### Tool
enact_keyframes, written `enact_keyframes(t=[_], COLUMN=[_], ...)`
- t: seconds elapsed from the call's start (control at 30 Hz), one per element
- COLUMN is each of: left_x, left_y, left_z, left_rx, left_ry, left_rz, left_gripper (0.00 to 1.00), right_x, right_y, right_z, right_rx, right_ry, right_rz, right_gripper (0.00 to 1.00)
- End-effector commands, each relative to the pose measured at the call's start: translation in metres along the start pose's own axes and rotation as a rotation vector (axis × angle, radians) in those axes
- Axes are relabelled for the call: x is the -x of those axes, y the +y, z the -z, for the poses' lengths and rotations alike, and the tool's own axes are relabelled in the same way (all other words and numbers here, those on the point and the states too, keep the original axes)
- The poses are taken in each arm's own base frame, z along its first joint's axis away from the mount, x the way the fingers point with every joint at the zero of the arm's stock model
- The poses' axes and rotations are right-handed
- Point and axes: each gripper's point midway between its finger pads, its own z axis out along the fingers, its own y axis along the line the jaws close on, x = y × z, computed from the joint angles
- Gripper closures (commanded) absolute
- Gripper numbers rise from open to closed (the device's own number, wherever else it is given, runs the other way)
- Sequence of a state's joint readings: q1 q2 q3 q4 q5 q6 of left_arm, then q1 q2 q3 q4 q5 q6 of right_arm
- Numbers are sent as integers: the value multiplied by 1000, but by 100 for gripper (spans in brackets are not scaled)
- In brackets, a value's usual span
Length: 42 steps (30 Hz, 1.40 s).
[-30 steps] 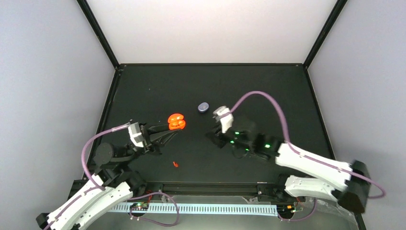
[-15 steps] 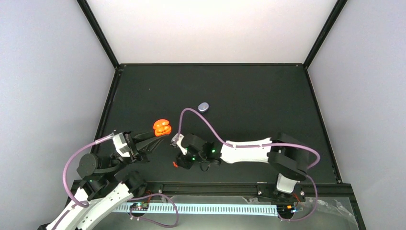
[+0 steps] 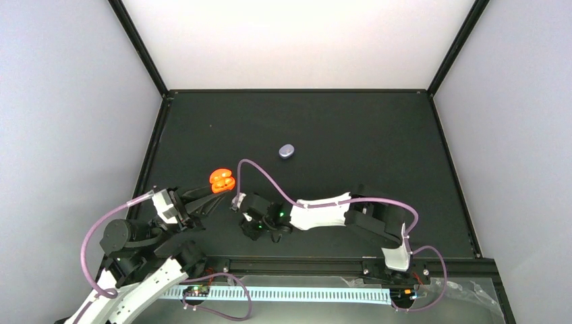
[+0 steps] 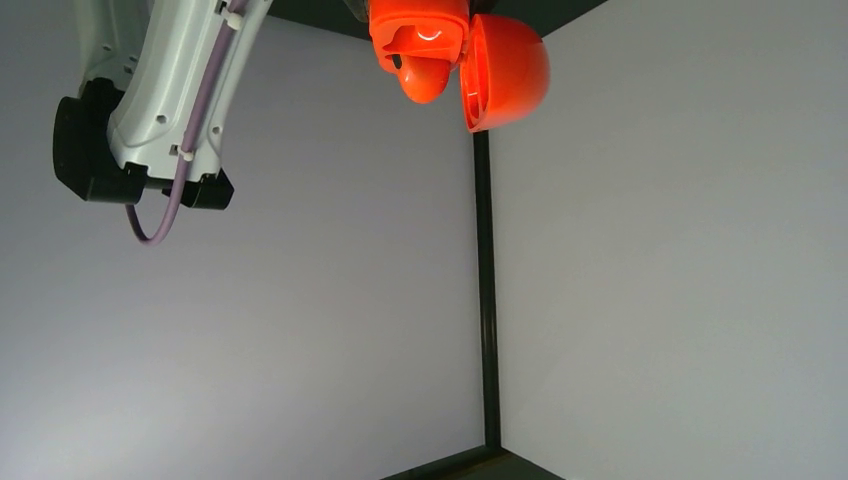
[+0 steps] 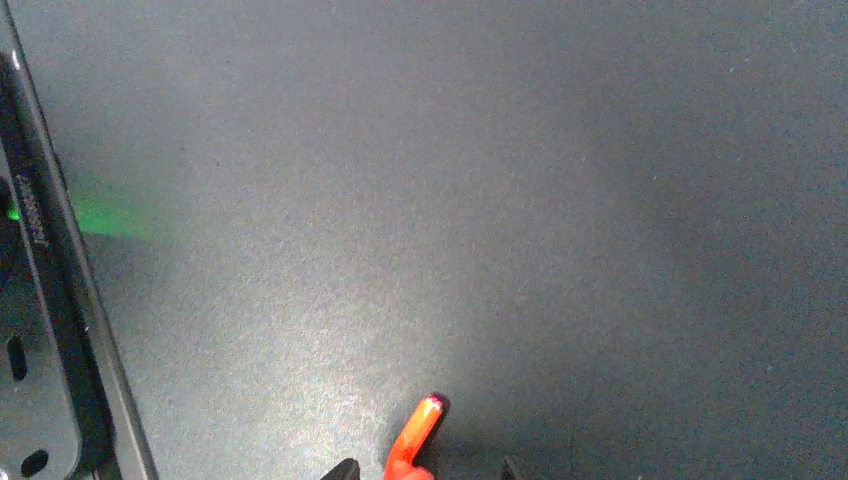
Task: Insert the wireless bluetooth earbuds into the charging case
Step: Pick up the earbud from the center of the board.
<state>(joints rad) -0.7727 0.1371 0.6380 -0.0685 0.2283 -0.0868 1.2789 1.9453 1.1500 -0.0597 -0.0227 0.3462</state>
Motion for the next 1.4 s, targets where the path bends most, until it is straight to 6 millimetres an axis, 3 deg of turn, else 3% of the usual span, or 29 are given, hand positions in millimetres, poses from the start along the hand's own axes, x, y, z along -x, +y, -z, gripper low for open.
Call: enact_keyframes(t=[0.0,0.13,0.4,0.6,0.8,0.9,0.97,1.1,1.23,1.37], left_x=[12,11,7,6,3,3,2,0,-5,-8], left_y=[1,1,2,2,2,1,0,-2,-3,-4], left_z=[6,7,5,3,1,1,0,0,0,0], left_rx=[21,21,22,20,13,6,2,-11,-22,-32], left_ry=[-17,-15,-10,-12,-9,-15,-17,-19,-25,-22], left_rz=[-15,-13,-6,-9,-10,-10,-8,0,17,33], left_gripper=[99,99,98,98,98,99,98,99,98,98], right_x=[2,-7,-26,-30,-26,-20,-10,-12,-25,-45], right_y=[-8,-28,-60,-101,-133,-131,-120,-94,-73,-86], right_z=[-8,-12,4,31,63,81,95,108,104,93], right_rx=[-61,-165,-301,-381,-427,-394,-339,-205,-118,-191], right_ry=[5,39,74,58,29,-8,-51,-72,-39,23], right_rz=[5,8,37,-21,-82,-110,-122,-155,-171,-213], right_gripper=[65,70,71,69,61,57,56,58,67,76])
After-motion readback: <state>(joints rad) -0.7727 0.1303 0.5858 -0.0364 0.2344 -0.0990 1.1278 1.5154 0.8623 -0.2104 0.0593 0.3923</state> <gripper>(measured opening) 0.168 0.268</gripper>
